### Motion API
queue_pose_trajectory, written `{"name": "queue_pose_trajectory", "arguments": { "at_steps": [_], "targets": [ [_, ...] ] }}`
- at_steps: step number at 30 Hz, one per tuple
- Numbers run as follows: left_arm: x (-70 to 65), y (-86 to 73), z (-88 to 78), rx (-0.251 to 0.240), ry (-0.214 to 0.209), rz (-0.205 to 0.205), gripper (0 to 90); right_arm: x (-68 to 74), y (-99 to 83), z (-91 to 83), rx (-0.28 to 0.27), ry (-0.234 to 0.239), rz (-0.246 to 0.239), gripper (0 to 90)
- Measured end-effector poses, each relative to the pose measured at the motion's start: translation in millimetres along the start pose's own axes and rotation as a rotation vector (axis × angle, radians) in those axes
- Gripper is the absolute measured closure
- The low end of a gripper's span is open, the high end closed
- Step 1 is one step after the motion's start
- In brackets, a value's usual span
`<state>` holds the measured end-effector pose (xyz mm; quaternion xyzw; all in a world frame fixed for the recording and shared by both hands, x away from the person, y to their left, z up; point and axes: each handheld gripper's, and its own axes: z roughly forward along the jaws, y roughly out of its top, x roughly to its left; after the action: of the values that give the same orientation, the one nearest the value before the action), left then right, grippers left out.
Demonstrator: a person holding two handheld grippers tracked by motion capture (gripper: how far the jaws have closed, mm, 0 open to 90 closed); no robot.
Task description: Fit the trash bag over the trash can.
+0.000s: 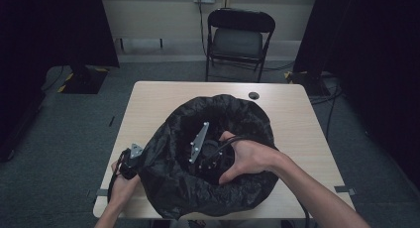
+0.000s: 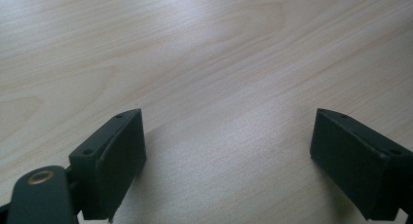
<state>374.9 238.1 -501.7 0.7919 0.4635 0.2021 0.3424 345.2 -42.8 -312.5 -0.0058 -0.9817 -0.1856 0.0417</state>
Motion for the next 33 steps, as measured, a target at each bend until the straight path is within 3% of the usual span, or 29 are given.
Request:
{"name": "queue_pose_trajectory", "arguments": {
  "at_steps": [2,8,15,20,33],
  "targets": [
    [0.1,0.1,0.1,0.001,-0.002,-0.002,12.1,-1.3,-0.3,2.8,0.021,-0.005,0.002,34.9],
    [0.2,0.2,0.6,-0.002,-0.001,-0.003,11.6,-2.5,0.4,1.4,0.012,-0.023,0.000,29.7],
    [0.3,0.3,1.0,0.000,0.003,-0.007,10.6,-3.2,2.7,-14.1,-0.106,-0.066,0.016,28.1],
    [0.4,0.4,1.1,0.002,0.005,-0.008,9.9,-6.9,1.7,-22.1,-0.183,-0.099,0.055,19.2],
    [0.5,0.5,1.1,0.002,0.006,-0.007,9.8,-11.6,-3.3,-51.1,-0.346,-0.161,0.095,19.0]
  ]
}}
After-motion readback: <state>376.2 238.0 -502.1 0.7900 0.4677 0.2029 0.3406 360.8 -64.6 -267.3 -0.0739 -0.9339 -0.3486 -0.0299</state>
